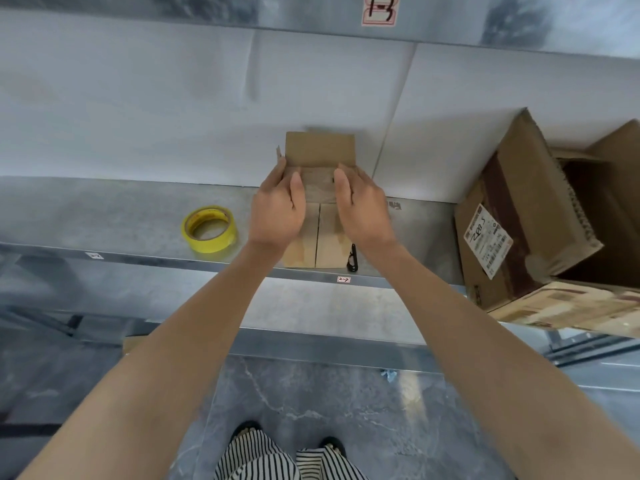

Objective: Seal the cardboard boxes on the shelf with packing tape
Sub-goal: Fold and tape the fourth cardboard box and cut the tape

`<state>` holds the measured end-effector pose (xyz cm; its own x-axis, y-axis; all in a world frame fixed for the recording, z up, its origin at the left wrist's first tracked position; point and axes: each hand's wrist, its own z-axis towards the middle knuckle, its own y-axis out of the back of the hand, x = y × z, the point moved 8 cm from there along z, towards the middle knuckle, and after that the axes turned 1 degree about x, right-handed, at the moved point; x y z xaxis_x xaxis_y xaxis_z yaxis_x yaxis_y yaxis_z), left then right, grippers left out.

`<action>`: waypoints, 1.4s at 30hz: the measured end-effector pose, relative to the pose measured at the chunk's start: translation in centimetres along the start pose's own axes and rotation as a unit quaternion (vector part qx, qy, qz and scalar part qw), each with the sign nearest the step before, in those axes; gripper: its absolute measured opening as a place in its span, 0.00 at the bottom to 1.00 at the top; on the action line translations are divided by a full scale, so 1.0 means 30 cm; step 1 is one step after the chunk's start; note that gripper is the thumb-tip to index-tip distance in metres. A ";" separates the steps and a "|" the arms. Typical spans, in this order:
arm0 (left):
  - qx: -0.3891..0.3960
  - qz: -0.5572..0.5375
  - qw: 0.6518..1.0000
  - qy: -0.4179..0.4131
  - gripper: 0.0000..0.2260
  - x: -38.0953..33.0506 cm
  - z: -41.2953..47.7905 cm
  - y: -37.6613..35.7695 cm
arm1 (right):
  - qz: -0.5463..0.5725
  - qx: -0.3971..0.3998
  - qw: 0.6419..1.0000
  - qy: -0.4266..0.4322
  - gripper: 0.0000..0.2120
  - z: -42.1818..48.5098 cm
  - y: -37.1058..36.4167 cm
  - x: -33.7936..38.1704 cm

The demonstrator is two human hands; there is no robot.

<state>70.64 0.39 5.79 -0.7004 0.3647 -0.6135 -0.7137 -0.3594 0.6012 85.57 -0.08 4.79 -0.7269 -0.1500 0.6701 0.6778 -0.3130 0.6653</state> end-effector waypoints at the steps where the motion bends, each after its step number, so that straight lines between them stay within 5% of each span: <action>1: 0.013 0.010 1.000 -0.010 0.16 -0.002 0.000 0.002 | -0.012 0.024 1.000 -0.002 0.27 0.002 -0.006 -0.004; 5: 0.077 0.035 0.995 -0.047 0.19 -0.008 -0.007 -0.008 | -0.020 0.121 0.992 0.006 0.39 -0.014 -0.021 -0.023; 9: 0.102 0.052 0.993 -0.028 0.25 -0.003 -0.024 -0.017 | -0.047 0.129 0.990 0.017 0.39 -0.030 -0.018 -0.022; 15: 0.155 -0.031 0.983 0.088 0.31 0.014 -0.069 0.008 | -0.058 0.151 0.987 0.010 0.44 -0.085 -0.016 -0.005; 22: 0.202 -0.189 0.956 0.096 0.31 -0.013 -0.140 0.046 | 0.022 0.116 0.993 -0.008 0.35 -0.178 0.010 0.029; 30: 0.205 -0.249 0.946 0.036 0.37 0.036 -0.200 0.144 | 0.093 0.054 0.992 -0.060 0.51 -0.276 0.006 0.139; 35: 0.198 -0.246 0.949 0.010 0.39 0.122 -0.226 0.190 | 0.040 0.066 0.995 -0.070 0.49 -0.336 -0.077 0.198; 42: 0.224 -0.233 0.945 0.049 0.43 0.278 -0.337 0.196 | 0.061 0.004 0.987 -0.145 0.33 -0.393 -0.099 0.191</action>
<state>60.62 -7.37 -0.96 -0.3213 0.3044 -0.8967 -0.8891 0.2289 0.3963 78.08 -11.06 2.77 -0.5779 0.0894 0.8112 0.7605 -0.3016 0.5750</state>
